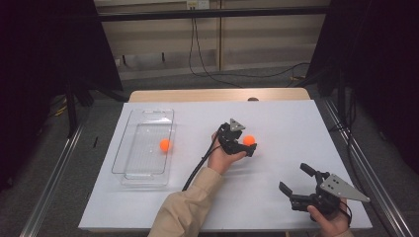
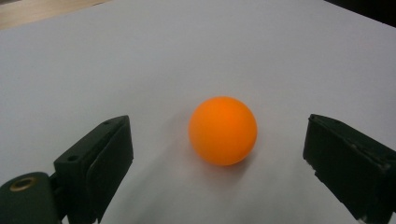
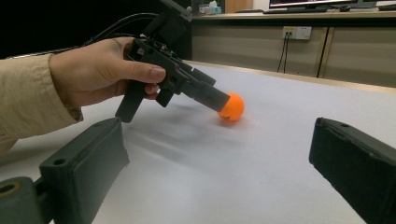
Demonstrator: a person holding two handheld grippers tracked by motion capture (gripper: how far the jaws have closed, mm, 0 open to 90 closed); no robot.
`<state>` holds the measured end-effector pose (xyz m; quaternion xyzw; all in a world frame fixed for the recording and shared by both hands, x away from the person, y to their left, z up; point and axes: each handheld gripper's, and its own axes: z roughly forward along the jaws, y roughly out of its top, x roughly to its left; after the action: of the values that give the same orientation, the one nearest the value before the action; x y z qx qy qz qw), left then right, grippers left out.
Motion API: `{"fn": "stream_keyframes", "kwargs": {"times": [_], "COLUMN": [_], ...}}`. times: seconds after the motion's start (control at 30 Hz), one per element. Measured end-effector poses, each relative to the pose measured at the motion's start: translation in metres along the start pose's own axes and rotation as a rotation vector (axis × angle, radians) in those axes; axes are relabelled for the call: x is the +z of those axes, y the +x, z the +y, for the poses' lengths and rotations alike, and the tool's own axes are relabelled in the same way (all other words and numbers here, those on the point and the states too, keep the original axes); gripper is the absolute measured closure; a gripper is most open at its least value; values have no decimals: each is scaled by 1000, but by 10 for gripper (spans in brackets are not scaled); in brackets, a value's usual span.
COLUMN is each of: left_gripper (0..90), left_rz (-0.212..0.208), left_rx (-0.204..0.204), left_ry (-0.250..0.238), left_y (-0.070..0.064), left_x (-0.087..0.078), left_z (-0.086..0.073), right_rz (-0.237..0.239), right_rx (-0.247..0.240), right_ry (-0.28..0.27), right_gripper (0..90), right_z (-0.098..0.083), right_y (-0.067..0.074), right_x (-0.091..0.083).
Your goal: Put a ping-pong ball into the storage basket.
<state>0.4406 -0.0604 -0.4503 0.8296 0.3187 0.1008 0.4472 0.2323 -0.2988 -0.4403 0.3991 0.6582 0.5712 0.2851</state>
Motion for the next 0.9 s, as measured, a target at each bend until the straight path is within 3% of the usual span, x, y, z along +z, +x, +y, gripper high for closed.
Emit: {"fn": "stream_keyframes", "kwargs": {"times": [0.9], "left_gripper": [111], "left_rz": [1], "left_rx": [4], "left_ry": [11], "left_y": [-1], "left_x": [9], "left_z": [3], "right_rz": [0], "right_rx": [6], "right_ry": [-1], "right_gripper": [30], "right_z": [0], "right_y": [0], "right_x": [0]}}
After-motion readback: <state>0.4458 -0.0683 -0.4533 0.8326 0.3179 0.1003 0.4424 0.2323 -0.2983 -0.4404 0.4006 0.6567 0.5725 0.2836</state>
